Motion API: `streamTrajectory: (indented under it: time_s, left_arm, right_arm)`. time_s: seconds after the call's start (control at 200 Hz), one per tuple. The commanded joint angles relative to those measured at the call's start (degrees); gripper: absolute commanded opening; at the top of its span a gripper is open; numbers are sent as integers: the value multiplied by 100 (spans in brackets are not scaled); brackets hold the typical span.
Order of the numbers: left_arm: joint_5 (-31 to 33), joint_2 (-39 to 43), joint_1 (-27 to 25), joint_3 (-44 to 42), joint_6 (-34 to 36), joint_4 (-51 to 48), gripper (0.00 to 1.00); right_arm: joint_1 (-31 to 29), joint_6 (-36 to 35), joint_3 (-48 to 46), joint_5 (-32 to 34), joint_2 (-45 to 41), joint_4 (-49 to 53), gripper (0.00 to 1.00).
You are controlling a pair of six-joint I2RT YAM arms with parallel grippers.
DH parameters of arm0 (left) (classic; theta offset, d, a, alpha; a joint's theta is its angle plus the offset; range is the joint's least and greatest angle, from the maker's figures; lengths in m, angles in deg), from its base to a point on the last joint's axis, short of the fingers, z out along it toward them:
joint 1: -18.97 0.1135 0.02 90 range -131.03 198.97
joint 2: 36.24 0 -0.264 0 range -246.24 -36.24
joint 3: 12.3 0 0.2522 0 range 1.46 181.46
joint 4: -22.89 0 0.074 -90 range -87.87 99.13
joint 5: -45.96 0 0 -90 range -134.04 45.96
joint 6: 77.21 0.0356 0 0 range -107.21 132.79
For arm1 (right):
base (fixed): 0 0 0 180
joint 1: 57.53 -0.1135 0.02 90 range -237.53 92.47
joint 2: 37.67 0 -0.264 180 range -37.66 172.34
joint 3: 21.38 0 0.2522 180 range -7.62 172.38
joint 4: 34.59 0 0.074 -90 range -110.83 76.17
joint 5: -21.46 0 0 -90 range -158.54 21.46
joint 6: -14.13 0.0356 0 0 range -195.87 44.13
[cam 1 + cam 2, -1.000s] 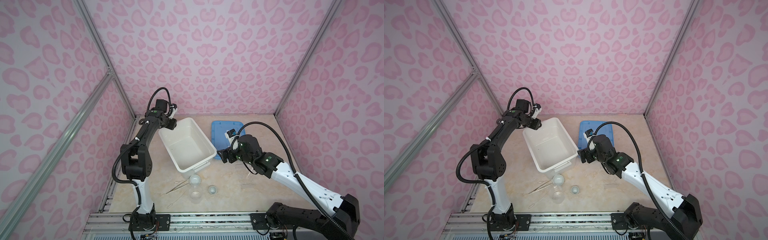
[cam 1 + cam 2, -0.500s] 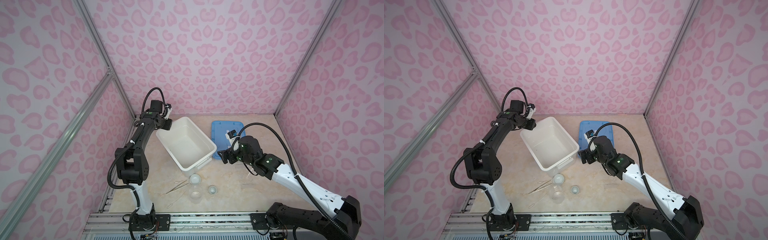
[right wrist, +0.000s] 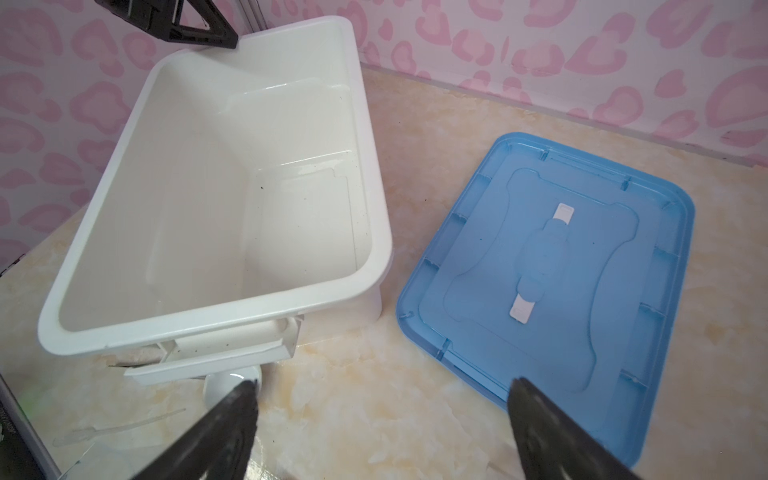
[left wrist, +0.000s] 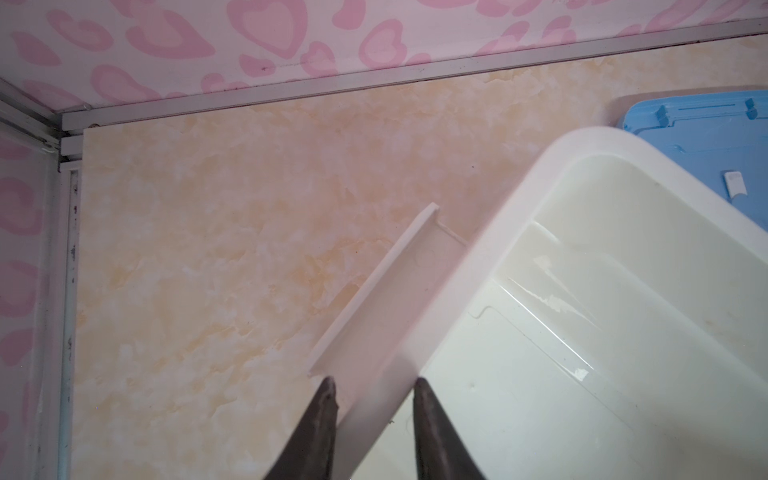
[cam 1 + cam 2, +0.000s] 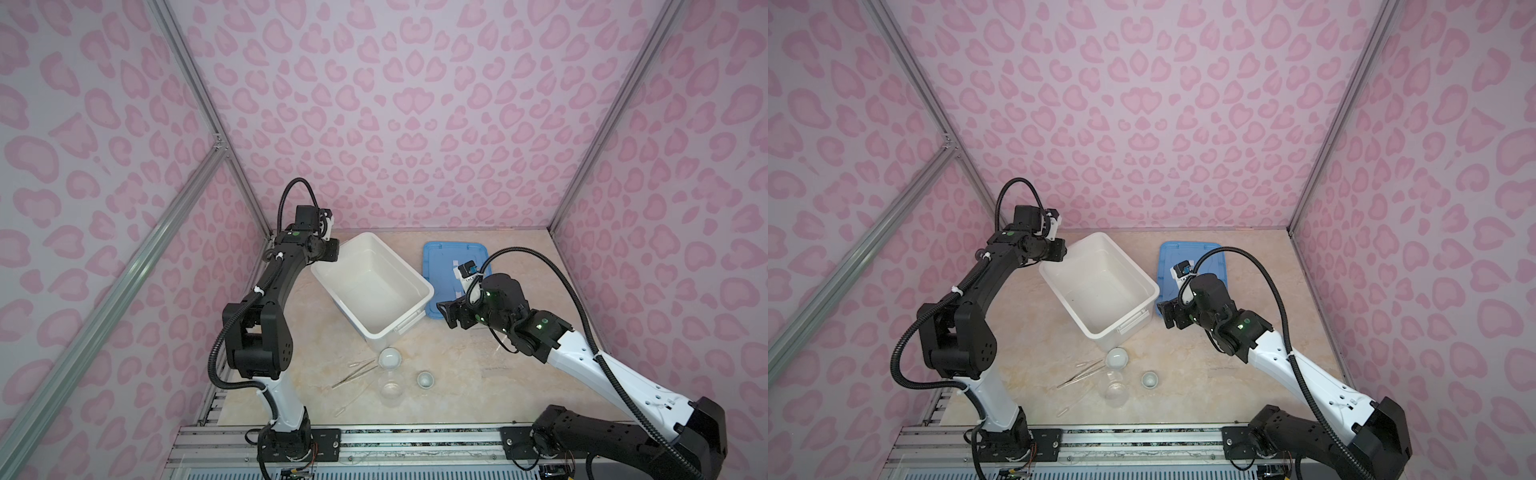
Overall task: Organize the chemistry lab equipment
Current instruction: 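Drag the white bin toward the robot with the left gripper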
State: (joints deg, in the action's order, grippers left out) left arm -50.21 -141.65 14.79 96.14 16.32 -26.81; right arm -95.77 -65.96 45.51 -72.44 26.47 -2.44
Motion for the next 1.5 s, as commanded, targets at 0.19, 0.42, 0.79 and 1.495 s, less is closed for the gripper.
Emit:
streamTrajectory:
  time_s: [0.19, 0.42, 0.79, 1.495]
  left_arm:
    - [-315, -323, -19, 285, 500, -295, 43]
    - [-263, -683, -106, 650, 710, -541, 40]
    - [73, -297, 86, 314, 644, -630, 28]
    - [-46, 1348, 85, -1247, -800, -763, 18]
  right_arm:
    - [-6, 1, 36, 80, -77, 41, 94]
    - [-8, -3, 49, 109, -103, 58, 94]
    - [7, -42, 41, 96, -7, 100, 94]
    - [6, 25, 63, -4, -33, 68, 93]
